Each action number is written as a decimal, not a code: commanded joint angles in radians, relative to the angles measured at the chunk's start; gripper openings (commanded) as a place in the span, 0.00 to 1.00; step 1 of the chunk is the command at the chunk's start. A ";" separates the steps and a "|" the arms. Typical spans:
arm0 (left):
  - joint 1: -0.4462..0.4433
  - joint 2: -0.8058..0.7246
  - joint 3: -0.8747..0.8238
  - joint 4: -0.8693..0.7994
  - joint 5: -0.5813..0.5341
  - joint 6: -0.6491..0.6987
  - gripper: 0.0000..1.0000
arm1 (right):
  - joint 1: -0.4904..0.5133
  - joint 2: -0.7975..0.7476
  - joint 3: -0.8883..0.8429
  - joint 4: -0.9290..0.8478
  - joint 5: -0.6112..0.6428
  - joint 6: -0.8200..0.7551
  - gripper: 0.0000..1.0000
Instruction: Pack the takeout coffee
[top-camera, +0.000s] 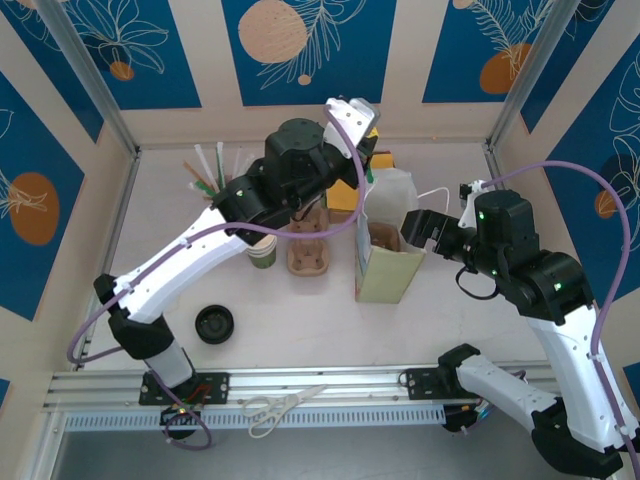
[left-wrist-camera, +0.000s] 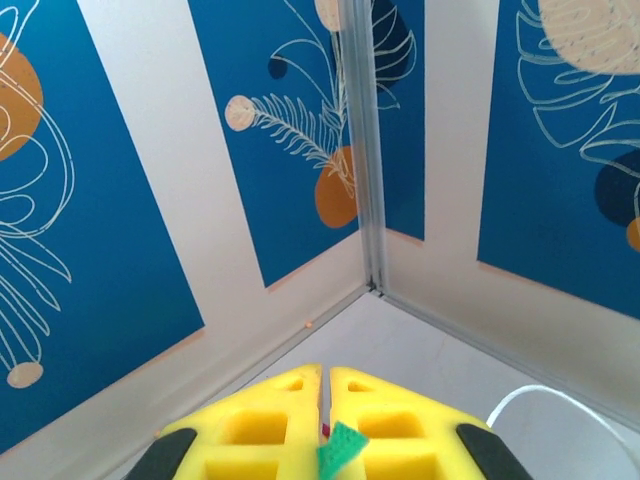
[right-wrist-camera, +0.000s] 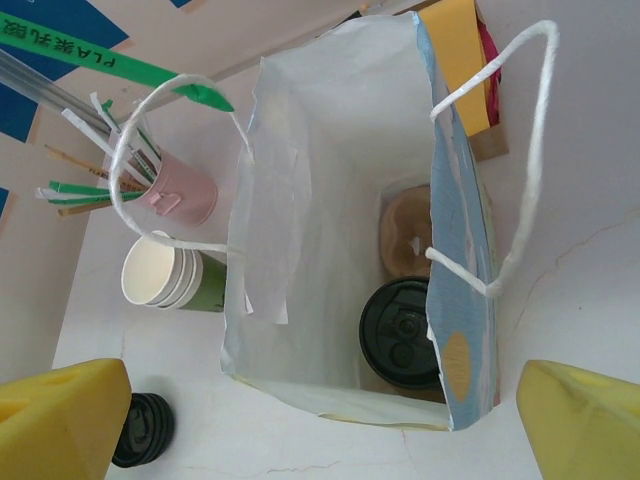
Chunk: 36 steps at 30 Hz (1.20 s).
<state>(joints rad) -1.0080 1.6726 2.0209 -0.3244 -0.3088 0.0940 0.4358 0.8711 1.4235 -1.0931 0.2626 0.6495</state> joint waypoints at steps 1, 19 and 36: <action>-0.007 0.005 0.037 -0.025 -0.062 0.064 0.07 | -0.009 -0.017 -0.006 -0.014 0.020 0.009 0.99; -0.007 -0.025 -0.019 0.014 0.013 0.075 0.08 | -0.049 0.032 -0.004 0.033 -0.049 -0.004 0.99; -0.007 0.180 0.028 -0.008 0.162 0.010 0.20 | -0.054 0.009 -0.007 0.001 -0.043 0.018 0.99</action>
<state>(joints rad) -1.0092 1.8225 2.0209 -0.3305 -0.1757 0.1169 0.3882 0.8864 1.4170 -1.0714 0.2321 0.6533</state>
